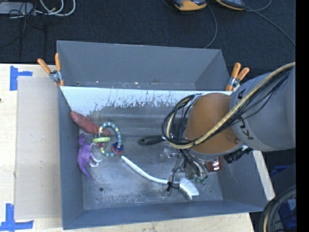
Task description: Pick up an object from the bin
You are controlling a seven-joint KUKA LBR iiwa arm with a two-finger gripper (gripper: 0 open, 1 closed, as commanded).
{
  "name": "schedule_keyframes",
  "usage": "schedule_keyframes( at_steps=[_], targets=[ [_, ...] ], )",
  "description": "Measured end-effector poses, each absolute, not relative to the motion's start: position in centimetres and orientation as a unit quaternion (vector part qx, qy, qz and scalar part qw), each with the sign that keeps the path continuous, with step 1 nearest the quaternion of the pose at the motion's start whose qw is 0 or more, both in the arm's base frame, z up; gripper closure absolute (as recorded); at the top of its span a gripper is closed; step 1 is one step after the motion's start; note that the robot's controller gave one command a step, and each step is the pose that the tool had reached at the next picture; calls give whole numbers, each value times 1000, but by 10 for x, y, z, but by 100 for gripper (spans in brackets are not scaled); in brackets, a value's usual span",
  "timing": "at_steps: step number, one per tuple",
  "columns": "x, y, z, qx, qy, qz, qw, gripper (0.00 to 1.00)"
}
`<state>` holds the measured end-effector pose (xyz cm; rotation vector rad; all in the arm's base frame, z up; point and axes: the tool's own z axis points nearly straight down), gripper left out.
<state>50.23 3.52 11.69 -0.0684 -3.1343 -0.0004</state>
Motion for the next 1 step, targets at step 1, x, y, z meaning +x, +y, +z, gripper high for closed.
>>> schedule_keyframes(
  at_steps=[1],
  targets=[
    [496,15,123,-65,-998,0,4,0]
  ],
)
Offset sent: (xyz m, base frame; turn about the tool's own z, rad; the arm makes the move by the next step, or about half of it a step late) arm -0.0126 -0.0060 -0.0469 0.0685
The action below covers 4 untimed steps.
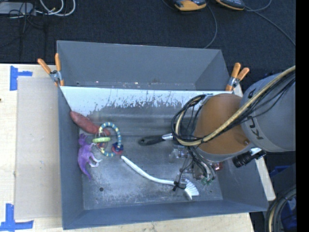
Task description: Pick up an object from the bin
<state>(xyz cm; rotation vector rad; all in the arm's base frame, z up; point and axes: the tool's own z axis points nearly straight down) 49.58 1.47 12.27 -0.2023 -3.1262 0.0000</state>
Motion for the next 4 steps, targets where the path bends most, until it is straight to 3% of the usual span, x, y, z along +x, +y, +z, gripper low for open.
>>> schedule_keyframes(
  at_steps=[1,2,4],
  targets=[
    [491,26,77,-57,-998,0,4,0],
    [493,30,50,-69,-998,-1,6,100],
    [491,29,59,-72,-997,-1,8,100]
  ],
)
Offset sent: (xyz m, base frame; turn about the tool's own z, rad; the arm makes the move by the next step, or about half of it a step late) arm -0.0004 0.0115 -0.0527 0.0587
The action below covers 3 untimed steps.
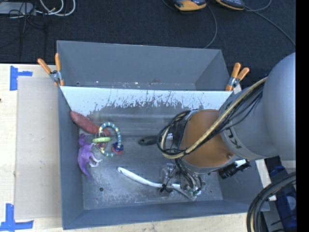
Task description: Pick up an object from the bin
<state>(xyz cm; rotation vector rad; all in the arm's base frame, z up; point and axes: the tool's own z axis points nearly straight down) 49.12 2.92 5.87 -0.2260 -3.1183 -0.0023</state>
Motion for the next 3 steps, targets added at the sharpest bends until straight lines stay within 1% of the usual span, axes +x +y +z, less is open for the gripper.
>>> schedule_keyframes(
  at_steps=[1,2,3],
  targets=[
    [490,28,88,-72,-997,0,8,100],
    [492,28,105,-72,-997,0,6,100],
    [492,28,115,-72,-997,0,6,100]
  ],
)
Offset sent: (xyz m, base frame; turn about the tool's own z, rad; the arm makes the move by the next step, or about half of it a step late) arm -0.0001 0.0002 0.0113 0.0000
